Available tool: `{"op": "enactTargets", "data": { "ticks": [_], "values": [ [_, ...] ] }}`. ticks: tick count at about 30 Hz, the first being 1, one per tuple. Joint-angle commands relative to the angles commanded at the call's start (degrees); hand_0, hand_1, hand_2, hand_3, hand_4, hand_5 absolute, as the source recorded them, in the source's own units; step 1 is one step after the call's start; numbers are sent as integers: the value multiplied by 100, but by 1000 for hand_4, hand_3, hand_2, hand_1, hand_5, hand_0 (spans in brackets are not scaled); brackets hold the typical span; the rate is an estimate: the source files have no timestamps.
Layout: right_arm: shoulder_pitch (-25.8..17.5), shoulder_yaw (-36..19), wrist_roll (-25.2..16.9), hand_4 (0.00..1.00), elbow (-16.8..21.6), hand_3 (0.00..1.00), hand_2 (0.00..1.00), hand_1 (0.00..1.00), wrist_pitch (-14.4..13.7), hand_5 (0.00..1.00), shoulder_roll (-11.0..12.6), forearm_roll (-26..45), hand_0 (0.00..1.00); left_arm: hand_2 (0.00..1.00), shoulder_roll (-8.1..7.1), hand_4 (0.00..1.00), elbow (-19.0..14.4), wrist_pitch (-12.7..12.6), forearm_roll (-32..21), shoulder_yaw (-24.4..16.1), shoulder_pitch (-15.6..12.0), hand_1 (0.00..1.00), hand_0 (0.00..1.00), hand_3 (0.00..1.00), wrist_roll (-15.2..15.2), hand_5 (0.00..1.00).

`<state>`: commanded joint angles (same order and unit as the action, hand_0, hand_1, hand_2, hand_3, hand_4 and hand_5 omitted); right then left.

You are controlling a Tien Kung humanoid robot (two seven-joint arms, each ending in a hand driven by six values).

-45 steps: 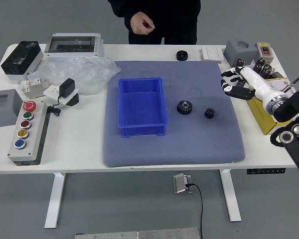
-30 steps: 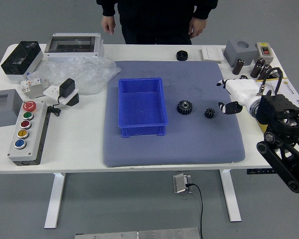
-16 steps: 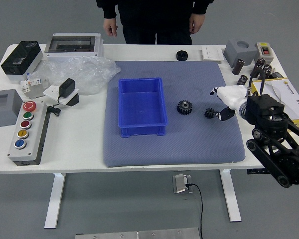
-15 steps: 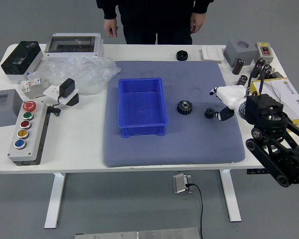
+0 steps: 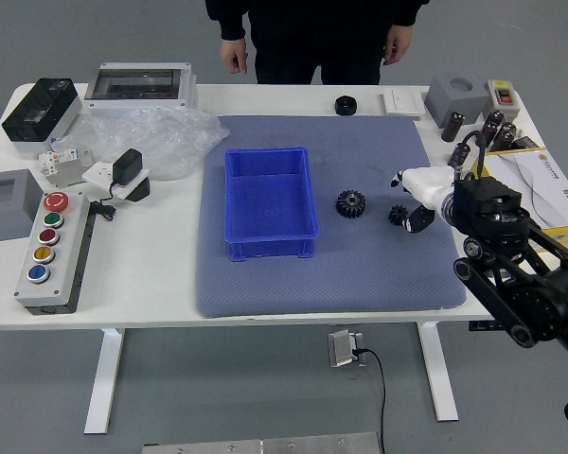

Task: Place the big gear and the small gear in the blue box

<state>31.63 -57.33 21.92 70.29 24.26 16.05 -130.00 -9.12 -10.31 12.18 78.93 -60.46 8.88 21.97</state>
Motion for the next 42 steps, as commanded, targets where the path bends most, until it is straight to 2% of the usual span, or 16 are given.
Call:
{"op": "enactTargets", "data": {
  "ticks": [18, 33, 42],
  "values": [
    [-37, -88, -123, 718, -362, 750, 782, 701, -324, 170, -275, 0, 727, 778, 25, 661, 0, 8, 17, -1, -10, 786, 828, 756, 5, 355],
    [-39, -56, -300, 717, -743, 717, 763, 692, -690, 194, -260, 0, 722, 778, 30, 661, 0, 14, 10, 24, -12, 786, 828, 756, -1, 352],
    [-8, -49, -332, 701, -906, 673, 734, 680, -774, 198, -288, 0, 708, 777, 31, 662, 0, 12, 0, 33, -7, 786, 828, 756, -3, 353]
  ]
}}
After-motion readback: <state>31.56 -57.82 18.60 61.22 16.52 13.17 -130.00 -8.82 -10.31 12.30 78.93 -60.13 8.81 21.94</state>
